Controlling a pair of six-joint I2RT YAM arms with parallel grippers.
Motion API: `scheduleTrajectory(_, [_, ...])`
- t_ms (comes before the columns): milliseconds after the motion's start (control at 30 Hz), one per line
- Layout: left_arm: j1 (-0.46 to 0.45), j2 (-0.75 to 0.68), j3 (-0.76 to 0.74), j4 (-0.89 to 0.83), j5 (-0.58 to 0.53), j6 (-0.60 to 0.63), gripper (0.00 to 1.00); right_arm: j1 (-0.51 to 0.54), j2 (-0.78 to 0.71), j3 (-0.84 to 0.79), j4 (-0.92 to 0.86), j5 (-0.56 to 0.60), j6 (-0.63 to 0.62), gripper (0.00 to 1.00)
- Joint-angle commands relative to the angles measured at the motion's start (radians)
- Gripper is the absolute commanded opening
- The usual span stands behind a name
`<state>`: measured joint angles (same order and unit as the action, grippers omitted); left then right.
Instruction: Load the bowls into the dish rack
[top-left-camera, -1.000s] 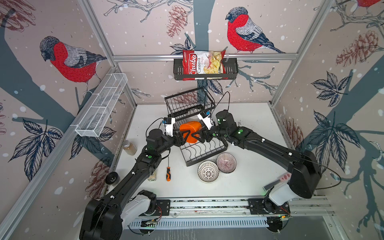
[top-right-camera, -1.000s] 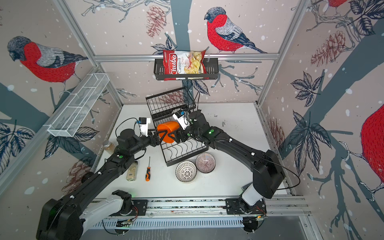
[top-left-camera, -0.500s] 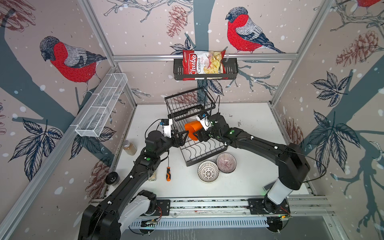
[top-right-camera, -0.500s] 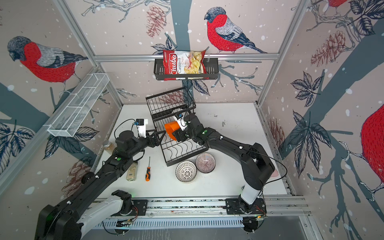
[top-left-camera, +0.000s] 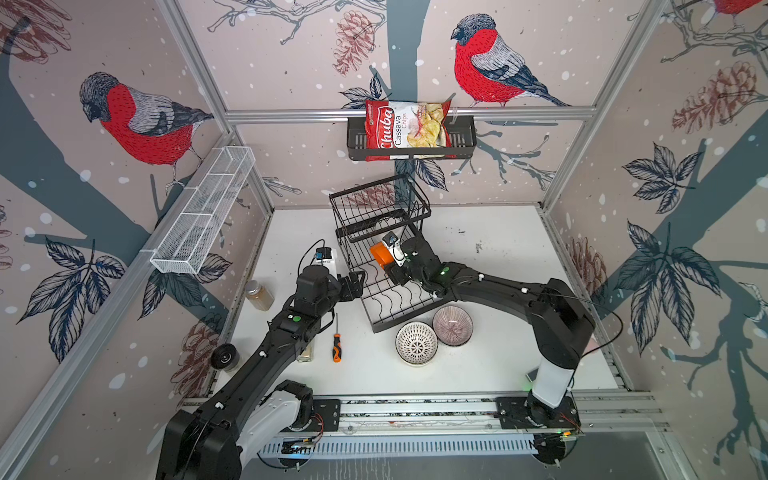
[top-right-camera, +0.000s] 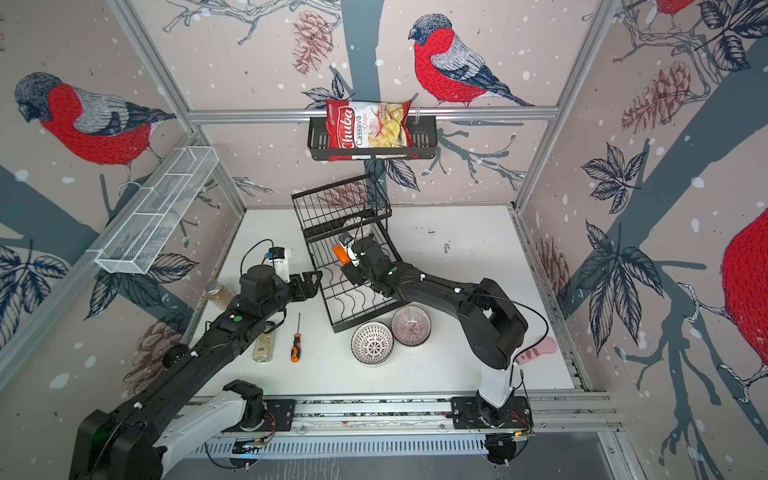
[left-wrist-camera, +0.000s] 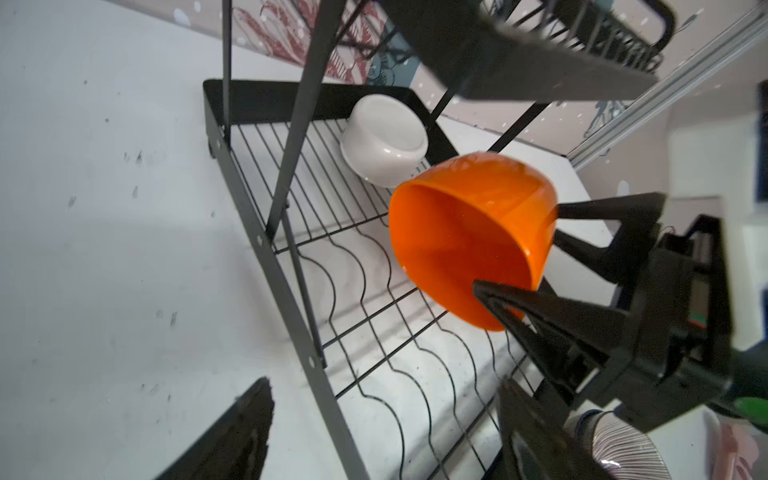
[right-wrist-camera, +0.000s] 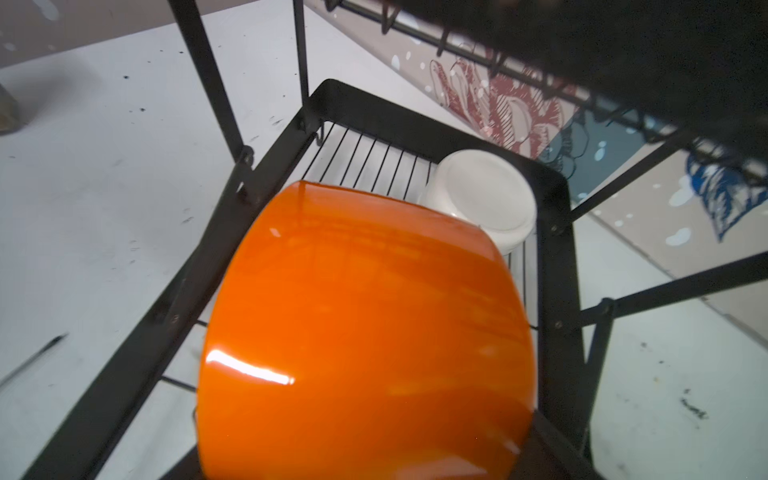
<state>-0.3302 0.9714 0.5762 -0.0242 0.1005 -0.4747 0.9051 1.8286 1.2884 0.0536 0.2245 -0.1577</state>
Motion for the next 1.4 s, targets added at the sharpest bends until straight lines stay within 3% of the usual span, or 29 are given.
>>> scheduleTrajectory(0, [0.002, 0.006, -0.025, -0.059, -0.053, -0.056, 0.83, 0.028, 0.022, 0.006, 0.128, 0.104, -0.104, 0.71])
scheduleTrajectory(400, [0.001, 0.024, -0.083, -0.024, -0.066, -0.124, 0.82, 0.100, 0.154, 0.042, 0.265, 0.268, -0.320, 0.73])
scheduleTrajectory(1067, [0.002, 0.006, -0.055, -0.109, -0.094, -0.119, 0.84, 0.113, 0.290, 0.079, 0.474, 0.325, -0.622, 0.75])
scheduleTrajectory(1367, [0.002, 0.020, -0.051, -0.099, -0.081, -0.118, 0.84, 0.102, 0.338, 0.087, 0.547, 0.322, -0.695, 0.77])
